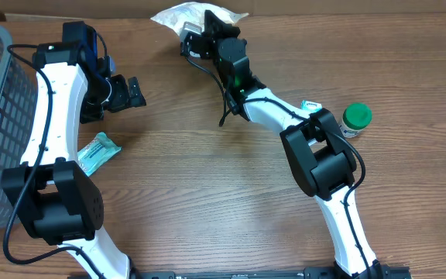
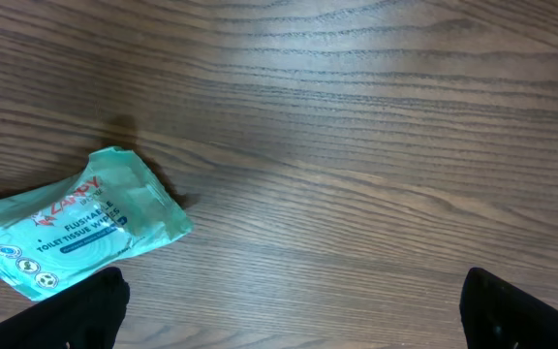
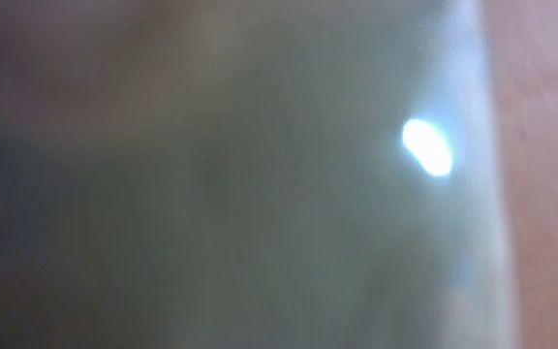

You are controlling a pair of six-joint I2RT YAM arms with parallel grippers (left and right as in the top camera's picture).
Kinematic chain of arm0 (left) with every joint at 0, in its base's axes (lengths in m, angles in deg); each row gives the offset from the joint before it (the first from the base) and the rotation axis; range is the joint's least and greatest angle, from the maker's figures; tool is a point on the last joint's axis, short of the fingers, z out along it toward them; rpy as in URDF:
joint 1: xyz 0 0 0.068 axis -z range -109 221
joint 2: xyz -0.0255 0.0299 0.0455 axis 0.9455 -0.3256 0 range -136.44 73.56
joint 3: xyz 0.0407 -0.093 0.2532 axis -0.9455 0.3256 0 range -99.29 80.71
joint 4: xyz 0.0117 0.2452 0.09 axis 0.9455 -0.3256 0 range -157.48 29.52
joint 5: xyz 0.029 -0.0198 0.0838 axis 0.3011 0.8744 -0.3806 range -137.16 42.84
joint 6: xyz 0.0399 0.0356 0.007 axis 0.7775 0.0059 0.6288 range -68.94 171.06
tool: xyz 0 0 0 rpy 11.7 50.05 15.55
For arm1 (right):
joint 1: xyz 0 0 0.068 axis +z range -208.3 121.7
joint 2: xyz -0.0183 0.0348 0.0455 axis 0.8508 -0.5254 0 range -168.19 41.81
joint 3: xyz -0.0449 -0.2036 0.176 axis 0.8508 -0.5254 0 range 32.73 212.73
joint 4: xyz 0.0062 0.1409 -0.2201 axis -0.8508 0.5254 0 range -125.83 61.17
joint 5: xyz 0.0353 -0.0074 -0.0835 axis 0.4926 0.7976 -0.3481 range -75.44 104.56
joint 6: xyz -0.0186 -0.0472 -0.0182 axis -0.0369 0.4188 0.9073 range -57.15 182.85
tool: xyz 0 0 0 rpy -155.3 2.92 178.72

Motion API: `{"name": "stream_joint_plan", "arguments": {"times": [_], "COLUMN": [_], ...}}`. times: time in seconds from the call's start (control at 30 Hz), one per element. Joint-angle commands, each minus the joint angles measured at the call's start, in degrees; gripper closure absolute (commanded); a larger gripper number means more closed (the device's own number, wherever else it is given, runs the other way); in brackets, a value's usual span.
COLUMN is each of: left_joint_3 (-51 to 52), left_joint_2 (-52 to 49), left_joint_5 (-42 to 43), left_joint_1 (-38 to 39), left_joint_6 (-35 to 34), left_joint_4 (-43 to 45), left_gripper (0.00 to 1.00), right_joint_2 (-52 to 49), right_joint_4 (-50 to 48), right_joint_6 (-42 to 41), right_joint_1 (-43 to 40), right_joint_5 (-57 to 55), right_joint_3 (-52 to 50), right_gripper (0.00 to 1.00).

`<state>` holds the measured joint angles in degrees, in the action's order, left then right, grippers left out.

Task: Scan the item barcode
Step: 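Hold the snack bag in front of the scanner window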

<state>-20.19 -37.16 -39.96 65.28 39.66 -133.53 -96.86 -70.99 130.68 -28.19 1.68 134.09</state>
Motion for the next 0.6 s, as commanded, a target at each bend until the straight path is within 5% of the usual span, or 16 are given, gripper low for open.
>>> {"name": "stream_joint_plan", "arguments": {"times": [0.0, 0.57], "left_joint_3": [-0.44, -0.44], "left_joint_2": [-0.28, -0.28], "left_joint_5": [-0.17, -0.17], "left_joint_1": [0.09, 0.09], "left_joint_6": [0.68, 0.68], "left_joint_4": [0.02, 0.02], "left_gripper": [0.0, 0.0], "right_joint_2": [0.09, -4.2], "right_joint_4": [1.05, 3.96], "right_joint_6": [2.95, 7.48], "right_joint_1": [-1.33, -6.32], "right_joint_5": [5.53, 3.93], "right_joint_3": [5.51, 6.73], "right_gripper": [0.96, 0.96]}}
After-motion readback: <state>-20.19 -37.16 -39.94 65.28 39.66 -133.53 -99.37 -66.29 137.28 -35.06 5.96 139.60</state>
